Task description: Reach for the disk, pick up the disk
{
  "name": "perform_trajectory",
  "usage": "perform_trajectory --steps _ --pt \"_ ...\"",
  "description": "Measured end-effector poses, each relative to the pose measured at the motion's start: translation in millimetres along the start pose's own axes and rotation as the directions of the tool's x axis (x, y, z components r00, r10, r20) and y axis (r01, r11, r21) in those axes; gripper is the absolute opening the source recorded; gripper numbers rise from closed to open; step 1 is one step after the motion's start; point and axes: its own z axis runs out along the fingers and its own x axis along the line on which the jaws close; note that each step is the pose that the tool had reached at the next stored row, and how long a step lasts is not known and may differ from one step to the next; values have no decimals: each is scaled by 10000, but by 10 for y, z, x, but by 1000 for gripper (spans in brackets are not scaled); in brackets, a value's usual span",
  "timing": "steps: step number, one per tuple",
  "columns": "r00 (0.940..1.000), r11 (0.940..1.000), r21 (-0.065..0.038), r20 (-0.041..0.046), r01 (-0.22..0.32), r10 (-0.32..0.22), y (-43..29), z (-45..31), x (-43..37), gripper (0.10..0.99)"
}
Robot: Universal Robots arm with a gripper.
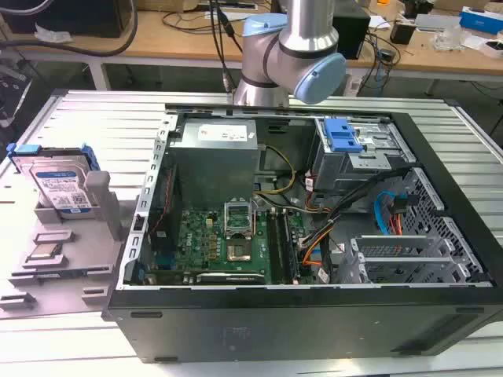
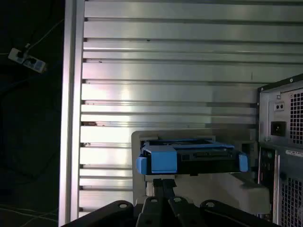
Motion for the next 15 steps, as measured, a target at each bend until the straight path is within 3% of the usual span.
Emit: perform_trajectory --steps 3,9,10,11,14,15 --pt "9990 9990 0 -18 447 -447 0 0 0 106" --pt "9912 9912 -3 -51 1326 -1326 0 0 0 106" --pt "9820 9820 -6 -73 1886 -1886 0 0 0 106" --pt "9662 9662 -12 -99 2577 -2577 0 0 0 106" --pt "9564 9565 -15 -112 2918 -2918 0 0 0 106" --pt "9491 9492 -18 -120 3147 -3146 0 0 0 106"
